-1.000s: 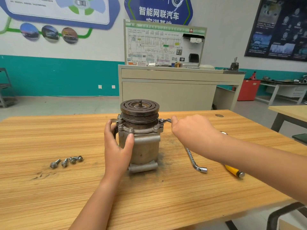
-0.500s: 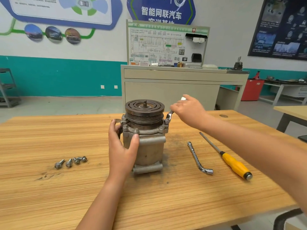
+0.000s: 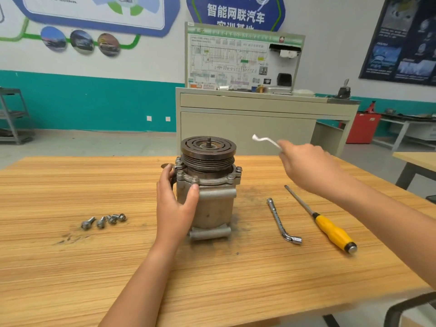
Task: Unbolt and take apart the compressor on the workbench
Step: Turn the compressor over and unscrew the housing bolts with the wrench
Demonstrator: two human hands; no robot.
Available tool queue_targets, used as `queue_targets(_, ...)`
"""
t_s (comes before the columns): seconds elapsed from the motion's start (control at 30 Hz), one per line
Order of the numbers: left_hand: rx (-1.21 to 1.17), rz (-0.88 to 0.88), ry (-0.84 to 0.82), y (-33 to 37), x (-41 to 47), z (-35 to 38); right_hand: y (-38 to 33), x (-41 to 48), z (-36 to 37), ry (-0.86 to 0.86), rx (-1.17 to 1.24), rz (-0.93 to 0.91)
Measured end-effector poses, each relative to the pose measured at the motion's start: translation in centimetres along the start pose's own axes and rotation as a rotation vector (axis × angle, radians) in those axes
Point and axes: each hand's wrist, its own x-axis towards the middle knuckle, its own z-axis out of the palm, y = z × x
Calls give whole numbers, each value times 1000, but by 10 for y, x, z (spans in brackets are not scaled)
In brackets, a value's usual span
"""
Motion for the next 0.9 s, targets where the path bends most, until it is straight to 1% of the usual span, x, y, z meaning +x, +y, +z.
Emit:
queue_targets(0.07, 8, 1, 1, 0, 0, 0, -9, -15, -6, -102, -93, -36)
queue_targets(0.17, 7, -4, 4, 0, 0, 0, -24, -23, -9, -211, -133, -97)
queue_targets(0.27, 4, -6, 0, -1, -1, -1, -38, -21, -9, -248, -163, -119)
queue_targets(0.43, 2, -4, 4, -1, 0, 0, -57, -14, -18, -316, -361, -212)
queue_targets(0.53, 2, -3, 3, -1, -1, 0, -49, -11, -15, -295, -374, -262)
queue_targets(0.63, 2, -2, 5, -1, -1, 0, -26, -6, -6, -282, -304, -287)
queue_targets(0.7, 8, -3, 12, -2, -1, 1, -11, 2, -1, -257, -324, -324)
queue_targets(0.8, 9, 7, 22, -2, -1, 2, 2, 24, 10, -202, -398, -397)
queue_targets(0.9, 14, 16, 21, -2, -2, 3, -4, 52, 30, -119, -337, -446)
